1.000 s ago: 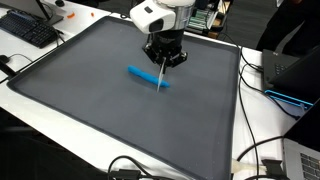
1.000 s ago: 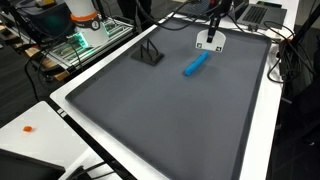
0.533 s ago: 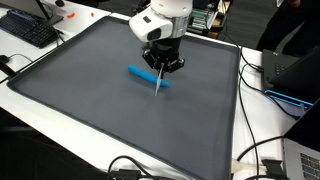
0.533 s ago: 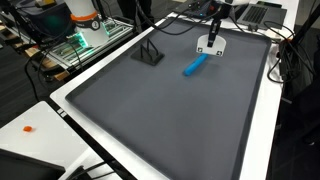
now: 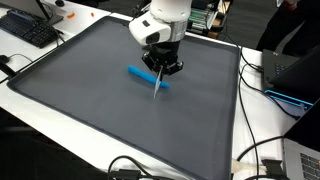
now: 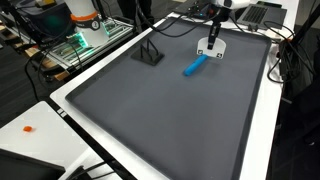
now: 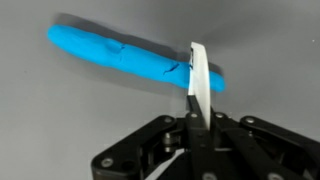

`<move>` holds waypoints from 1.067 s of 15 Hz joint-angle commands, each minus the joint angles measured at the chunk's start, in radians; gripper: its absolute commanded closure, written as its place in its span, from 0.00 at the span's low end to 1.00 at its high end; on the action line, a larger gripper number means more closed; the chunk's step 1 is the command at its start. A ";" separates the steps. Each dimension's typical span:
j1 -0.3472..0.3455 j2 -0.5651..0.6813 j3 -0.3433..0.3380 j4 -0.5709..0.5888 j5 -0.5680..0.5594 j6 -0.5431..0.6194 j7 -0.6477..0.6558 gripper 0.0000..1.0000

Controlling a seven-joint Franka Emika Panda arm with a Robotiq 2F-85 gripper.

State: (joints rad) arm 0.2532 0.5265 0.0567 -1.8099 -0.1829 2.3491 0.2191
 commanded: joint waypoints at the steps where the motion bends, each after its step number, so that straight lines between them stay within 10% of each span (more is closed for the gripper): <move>1: 0.013 0.018 -0.020 -0.021 -0.022 0.031 0.029 0.99; 16: 0.000 0.025 0.004 -0.023 0.013 -0.043 -0.016 0.99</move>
State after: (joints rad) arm 0.2584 0.5436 0.0545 -1.8126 -0.1826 2.3425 0.2233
